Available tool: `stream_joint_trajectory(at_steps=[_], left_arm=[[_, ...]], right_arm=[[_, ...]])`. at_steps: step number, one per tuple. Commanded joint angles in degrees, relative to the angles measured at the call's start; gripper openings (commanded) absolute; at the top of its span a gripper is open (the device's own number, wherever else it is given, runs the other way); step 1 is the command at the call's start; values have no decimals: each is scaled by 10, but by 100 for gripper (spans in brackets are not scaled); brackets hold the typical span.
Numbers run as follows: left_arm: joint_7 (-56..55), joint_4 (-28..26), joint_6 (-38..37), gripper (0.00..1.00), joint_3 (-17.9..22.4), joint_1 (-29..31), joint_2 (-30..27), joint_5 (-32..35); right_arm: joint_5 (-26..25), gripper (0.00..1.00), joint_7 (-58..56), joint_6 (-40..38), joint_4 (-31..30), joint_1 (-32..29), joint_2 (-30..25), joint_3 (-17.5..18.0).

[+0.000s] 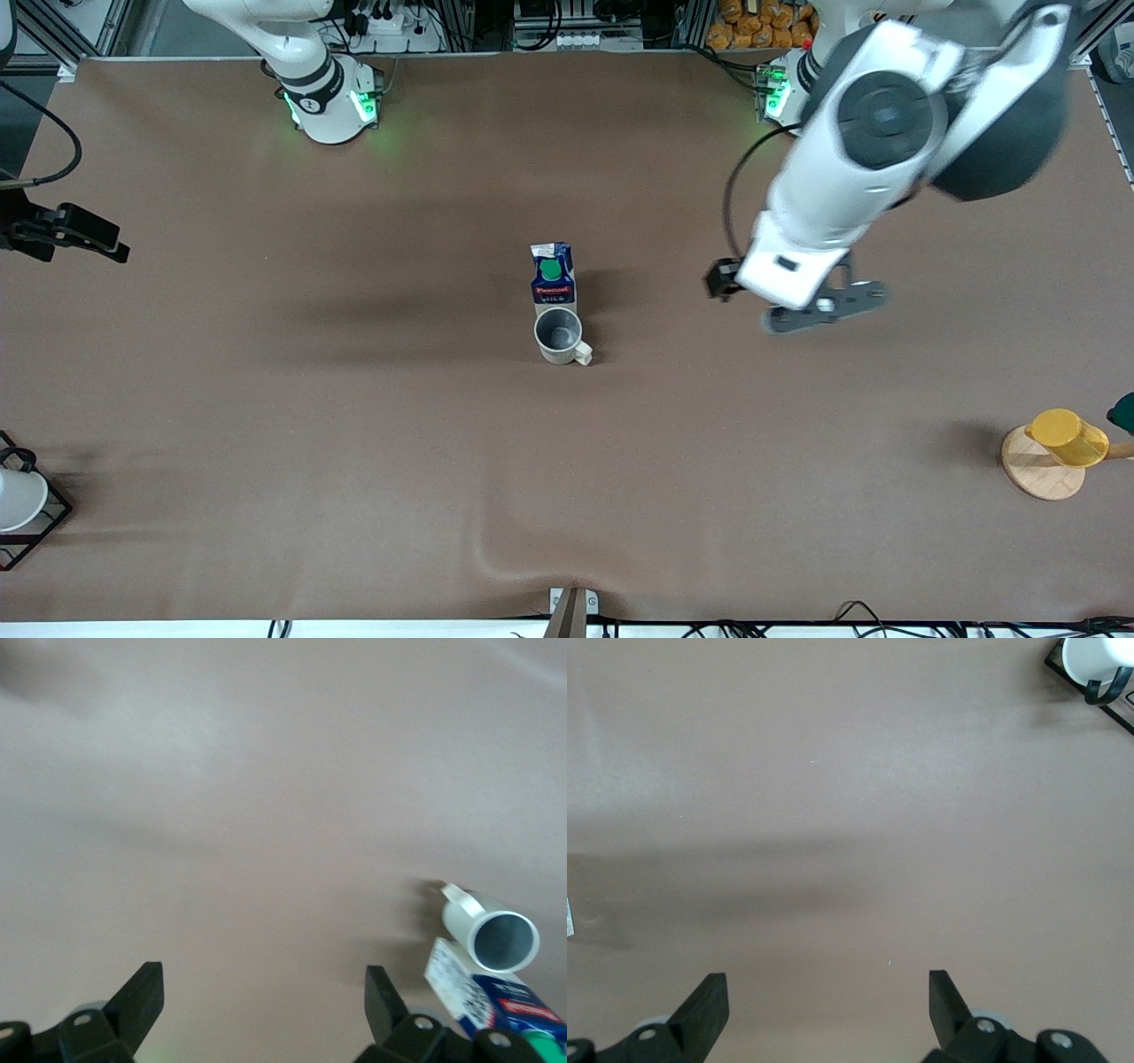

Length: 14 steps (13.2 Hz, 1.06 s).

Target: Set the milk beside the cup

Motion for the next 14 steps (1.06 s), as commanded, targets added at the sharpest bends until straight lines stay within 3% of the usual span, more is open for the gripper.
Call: stream_joint_trajectory(at_steps=[1, 4, 5, 8, 14], left_arm=[[70, -78, 0, 100, -5, 50, -92, 0], [148, -89, -7, 100, 12, 101, -139, -58], [179, -91, -30, 100, 47, 98, -153, -74], [314, -88, -88, 100, 84, 96, -188, -80], [392, -50, -133, 100, 145, 72, -191, -121]], right_arm=[[6, 100, -29, -10, 12, 1, 4, -4], [6, 100, -33, -10, 12, 1, 5, -4], [6, 100, -27, -9, 11, 2, 5, -4], [6, 100, 9, -10, 16, 6, 5, -3], [4, 100, 32, -9, 24, 5, 5, -1]])
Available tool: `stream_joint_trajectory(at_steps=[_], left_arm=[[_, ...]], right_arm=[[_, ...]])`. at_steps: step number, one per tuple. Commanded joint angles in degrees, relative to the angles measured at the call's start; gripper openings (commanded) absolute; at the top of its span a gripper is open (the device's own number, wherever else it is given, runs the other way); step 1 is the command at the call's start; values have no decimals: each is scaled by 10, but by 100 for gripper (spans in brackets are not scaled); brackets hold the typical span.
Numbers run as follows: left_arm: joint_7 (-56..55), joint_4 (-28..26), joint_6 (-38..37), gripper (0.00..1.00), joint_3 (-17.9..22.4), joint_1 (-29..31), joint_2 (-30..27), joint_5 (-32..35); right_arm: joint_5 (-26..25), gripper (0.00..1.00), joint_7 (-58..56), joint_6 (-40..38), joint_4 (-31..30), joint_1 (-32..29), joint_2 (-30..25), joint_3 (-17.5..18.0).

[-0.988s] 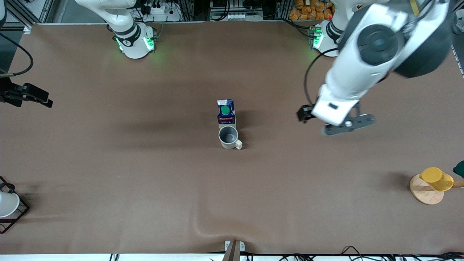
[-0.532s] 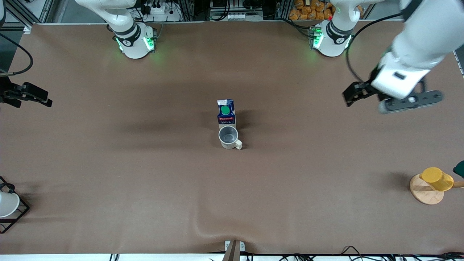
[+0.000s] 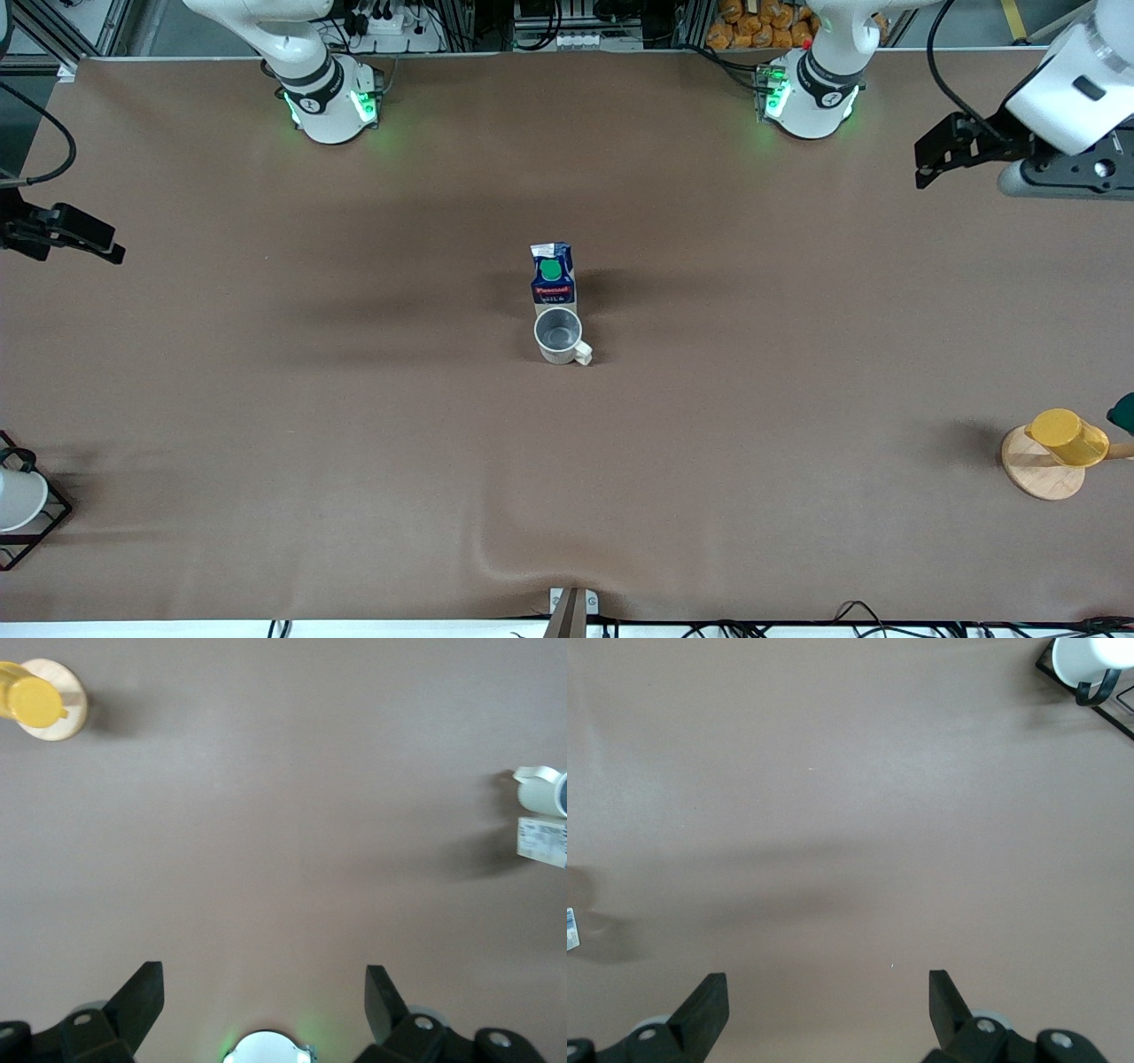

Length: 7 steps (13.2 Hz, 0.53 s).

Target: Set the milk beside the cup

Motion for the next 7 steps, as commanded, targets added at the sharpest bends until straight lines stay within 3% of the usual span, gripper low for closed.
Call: stream_joint_trajectory(at_steps=[1, 7], left_arm=[[18, 8, -12, 100, 27, -14, 1, -15], [20, 4, -7, 100, 40, -18, 1, 14]], right_arm=[[4, 100, 14, -9, 14, 4, 3, -2], [6, 100, 14, -9, 18, 3, 3, -2]])
